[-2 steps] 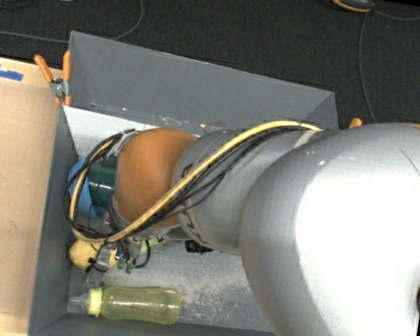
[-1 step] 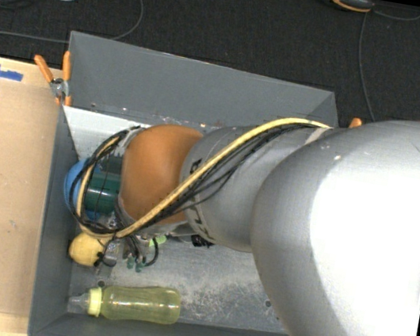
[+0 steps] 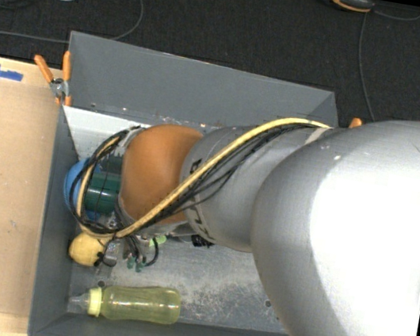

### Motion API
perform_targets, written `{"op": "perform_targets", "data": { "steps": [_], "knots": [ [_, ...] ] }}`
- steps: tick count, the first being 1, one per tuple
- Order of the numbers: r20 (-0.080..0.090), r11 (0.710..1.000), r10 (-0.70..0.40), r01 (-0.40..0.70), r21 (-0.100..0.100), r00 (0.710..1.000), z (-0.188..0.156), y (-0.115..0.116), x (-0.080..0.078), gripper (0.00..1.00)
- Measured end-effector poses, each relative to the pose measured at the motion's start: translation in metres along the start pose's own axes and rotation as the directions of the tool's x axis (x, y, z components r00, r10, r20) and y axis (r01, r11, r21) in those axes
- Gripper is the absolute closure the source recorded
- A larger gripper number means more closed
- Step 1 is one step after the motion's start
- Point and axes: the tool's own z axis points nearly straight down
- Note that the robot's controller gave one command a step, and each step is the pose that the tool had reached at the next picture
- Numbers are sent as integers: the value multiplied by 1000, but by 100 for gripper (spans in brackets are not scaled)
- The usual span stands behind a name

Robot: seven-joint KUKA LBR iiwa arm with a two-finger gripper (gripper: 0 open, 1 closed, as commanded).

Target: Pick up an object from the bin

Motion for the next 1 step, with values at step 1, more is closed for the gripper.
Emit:
{"op": "perform_targets", "data": {
  "steps": [1],
  "knots": [
    [-3, 1000, 1, -1, 1, 1000, -11, -1, 1, 100]
  ]
}}
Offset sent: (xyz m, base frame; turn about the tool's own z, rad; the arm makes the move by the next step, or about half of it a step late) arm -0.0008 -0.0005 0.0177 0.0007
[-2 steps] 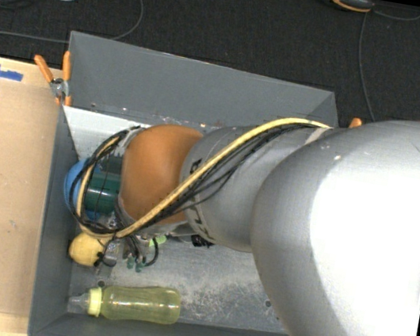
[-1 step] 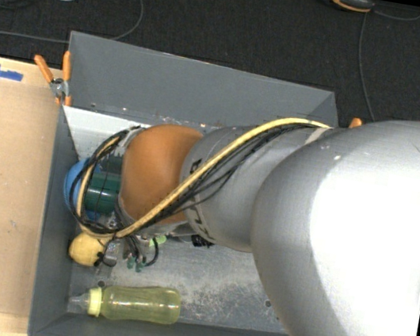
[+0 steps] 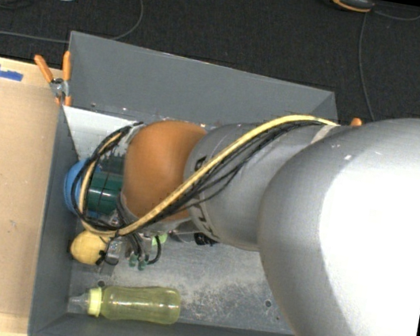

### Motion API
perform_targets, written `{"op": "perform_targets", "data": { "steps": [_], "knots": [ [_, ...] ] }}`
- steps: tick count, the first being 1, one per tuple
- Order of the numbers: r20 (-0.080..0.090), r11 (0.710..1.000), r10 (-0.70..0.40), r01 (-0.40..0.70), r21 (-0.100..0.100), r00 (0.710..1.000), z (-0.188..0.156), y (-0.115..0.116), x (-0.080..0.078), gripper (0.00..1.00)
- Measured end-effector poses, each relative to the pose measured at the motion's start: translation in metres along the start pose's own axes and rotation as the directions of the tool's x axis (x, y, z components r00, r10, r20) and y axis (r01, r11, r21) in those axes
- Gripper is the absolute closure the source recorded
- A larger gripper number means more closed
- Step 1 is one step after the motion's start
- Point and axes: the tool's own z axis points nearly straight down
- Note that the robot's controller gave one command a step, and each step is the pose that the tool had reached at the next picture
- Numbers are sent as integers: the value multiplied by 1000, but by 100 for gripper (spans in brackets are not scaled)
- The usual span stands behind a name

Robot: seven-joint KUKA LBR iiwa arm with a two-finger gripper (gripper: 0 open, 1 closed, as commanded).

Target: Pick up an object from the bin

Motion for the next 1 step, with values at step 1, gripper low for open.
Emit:
{"op": "perform_targets", "data": {
  "steps": [1],
  "knots": [
    [2, 1000, 1, -1, -1, 1000, -8, 0, -1, 100]
  ]
}}
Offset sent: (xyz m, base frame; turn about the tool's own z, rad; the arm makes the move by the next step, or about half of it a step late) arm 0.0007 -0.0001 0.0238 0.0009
